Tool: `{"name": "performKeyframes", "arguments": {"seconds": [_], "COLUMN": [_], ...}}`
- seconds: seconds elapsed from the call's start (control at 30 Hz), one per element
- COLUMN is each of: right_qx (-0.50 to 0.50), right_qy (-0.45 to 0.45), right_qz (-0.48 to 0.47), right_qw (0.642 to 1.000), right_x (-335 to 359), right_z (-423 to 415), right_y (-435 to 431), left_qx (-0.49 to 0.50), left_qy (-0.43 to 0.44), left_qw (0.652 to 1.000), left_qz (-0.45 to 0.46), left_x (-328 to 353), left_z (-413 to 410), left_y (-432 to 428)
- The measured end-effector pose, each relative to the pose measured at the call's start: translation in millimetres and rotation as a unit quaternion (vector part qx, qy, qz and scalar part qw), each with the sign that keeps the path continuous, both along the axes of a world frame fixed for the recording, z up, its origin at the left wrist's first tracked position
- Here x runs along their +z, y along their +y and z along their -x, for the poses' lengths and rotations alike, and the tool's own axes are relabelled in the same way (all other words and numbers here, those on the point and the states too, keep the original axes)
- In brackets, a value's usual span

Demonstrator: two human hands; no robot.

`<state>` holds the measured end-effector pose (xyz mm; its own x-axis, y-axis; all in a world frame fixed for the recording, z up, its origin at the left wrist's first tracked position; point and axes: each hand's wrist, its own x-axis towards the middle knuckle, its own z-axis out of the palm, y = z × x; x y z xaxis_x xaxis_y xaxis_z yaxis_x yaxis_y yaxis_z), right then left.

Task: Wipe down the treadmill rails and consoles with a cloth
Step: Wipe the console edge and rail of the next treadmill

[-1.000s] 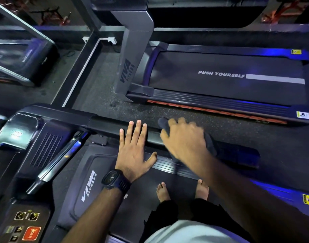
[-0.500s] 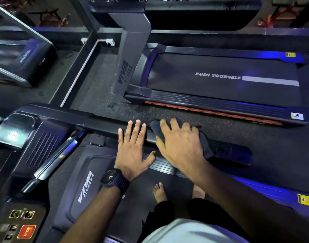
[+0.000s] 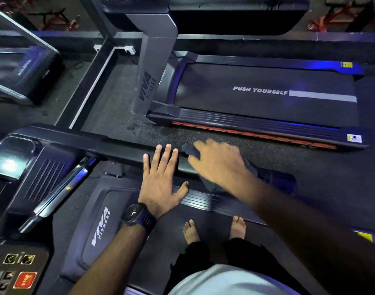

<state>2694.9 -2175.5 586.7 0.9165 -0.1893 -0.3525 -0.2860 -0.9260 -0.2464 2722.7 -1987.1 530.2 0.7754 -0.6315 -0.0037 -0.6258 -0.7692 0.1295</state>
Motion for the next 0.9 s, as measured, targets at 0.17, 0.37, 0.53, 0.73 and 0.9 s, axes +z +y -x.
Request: {"name": "performKeyframes", "arguments": {"seconds": [0.17,0.37,0.53,0.73,0.9], "right_qx": [-0.073,-0.023,-0.100,0.034,-0.027], "right_qy": [0.009,-0.006,0.085,-0.052,0.059], "right_qz": [0.040,0.043,0.008,0.086,-0.016], "right_qw": [0.996,0.999,0.991,0.994,0.998], "right_x": [-1.6,2.7,1.7,-0.3,-2.4], "right_z": [13.7,15.8,2.4,29.7,5.0], "right_y": [-4.3,-2.4,-15.2,-2.9,-32.8], "left_qx": [-0.002,0.002,-0.004,0.000,0.016], "left_qy": [-0.006,-0.008,-0.004,0.001,-0.004], "left_qw": [1.000,1.000,1.000,1.000,1.000], "left_qz": [-0.003,-0.003,-0.013,-0.010,-0.017], "left_x": [-1.2,-2.3,0.0,-0.1,-0.8], "left_z": [4.2,7.2,12.8,18.8,23.6], "left_y": [-4.7,-9.7,-14.3,-17.5,-23.6]}}
